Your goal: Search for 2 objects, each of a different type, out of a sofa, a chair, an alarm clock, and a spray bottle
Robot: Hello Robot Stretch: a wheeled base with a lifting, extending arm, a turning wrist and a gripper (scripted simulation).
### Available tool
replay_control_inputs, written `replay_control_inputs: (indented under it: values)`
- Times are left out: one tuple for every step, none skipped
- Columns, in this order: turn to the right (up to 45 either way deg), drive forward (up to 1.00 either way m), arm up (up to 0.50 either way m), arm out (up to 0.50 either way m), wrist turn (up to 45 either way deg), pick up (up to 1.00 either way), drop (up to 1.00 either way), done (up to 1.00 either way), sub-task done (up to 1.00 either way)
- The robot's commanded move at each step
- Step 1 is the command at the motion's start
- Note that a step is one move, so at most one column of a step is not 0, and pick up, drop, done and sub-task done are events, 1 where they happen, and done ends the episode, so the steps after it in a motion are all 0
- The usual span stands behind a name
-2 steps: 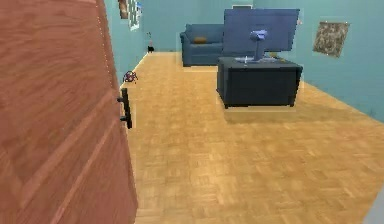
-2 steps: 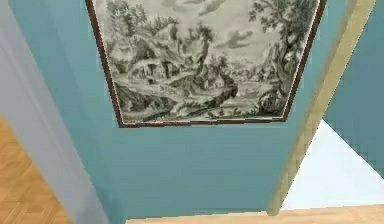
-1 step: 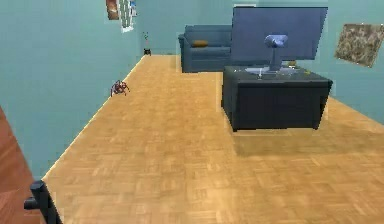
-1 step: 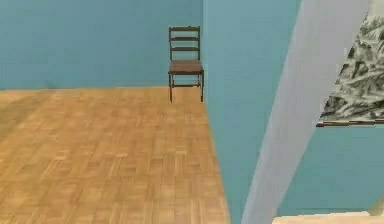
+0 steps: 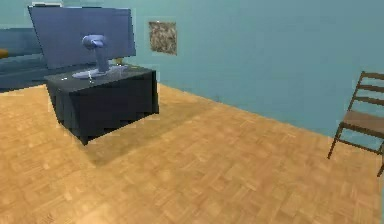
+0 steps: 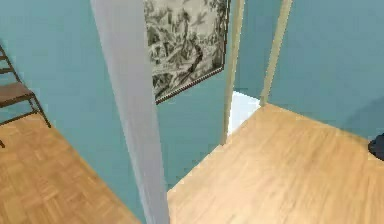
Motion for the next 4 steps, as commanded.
replay_control_inputs:
  values:
    - [30.0, 0.0, 0.0, 0.0, 0.0, 0.0, 0.0, 0.0, 0.0]
    - [0.0, 0.35, 0.0, 0.0, 0.0, 0.0, 0.0, 0.0, 0.0]
    - [15.0, 0.0, 0.0, 0.0, 0.0, 0.0, 0.0, 0.0, 0.0]
    - [0.0, 1.0, 0.0, 0.0, 0.0, 0.0, 0.0, 0.0, 0.0]
